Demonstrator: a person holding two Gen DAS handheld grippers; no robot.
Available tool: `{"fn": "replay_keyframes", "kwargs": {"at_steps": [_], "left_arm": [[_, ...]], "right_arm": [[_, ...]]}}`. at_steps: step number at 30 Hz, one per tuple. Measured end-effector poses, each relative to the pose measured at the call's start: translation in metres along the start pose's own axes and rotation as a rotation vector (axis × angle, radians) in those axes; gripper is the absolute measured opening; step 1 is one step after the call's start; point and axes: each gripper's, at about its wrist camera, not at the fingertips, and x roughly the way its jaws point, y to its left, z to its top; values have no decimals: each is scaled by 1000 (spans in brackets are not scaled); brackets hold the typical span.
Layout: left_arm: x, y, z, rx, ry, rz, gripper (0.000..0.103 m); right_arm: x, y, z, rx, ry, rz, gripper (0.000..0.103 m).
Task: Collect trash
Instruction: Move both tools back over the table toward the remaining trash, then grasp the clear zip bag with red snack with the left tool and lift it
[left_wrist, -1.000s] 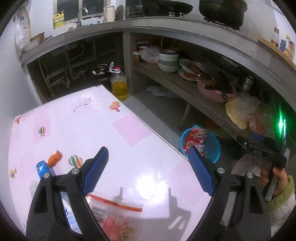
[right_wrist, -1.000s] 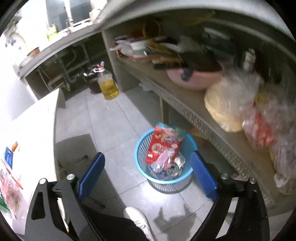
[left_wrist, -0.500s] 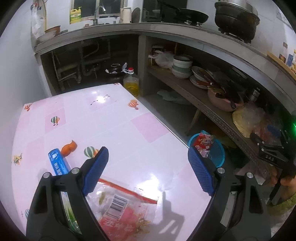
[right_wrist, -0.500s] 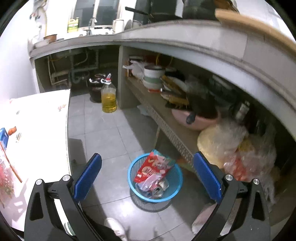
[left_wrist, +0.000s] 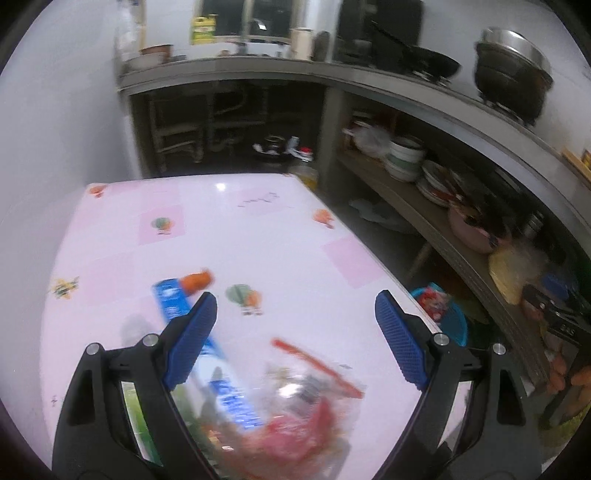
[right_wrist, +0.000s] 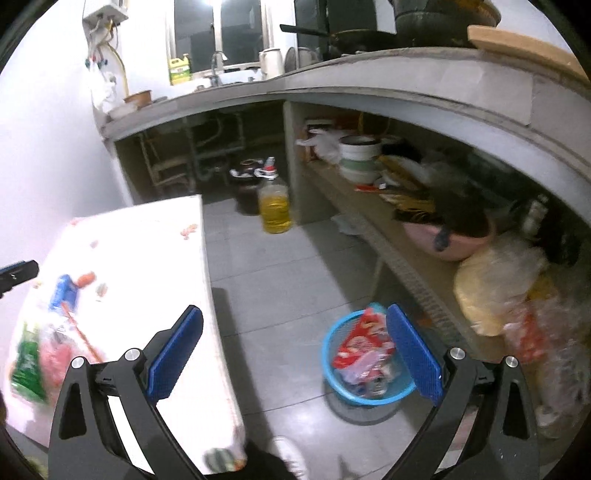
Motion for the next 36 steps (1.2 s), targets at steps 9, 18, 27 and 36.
{"fn": "replay_keyframes", "kwargs": {"at_steps": [9, 18, 27, 36], "left_arm": [[-23, 60, -9, -104, -23, 126, 83], [-35, 85, -33, -156, -18, 9, 75], [12, 44, -34, -4, 198, -250, 70], [91, 33, -31, 28, 500, -323, 54]], "right_arm": [[21, 45, -2, 12, 88, 269, 95], [47, 125, -36, 10, 332, 619, 85], [61, 144, -54, 32, 410, 655, 77], [55, 120, -51, 90, 383, 626, 75]]}}
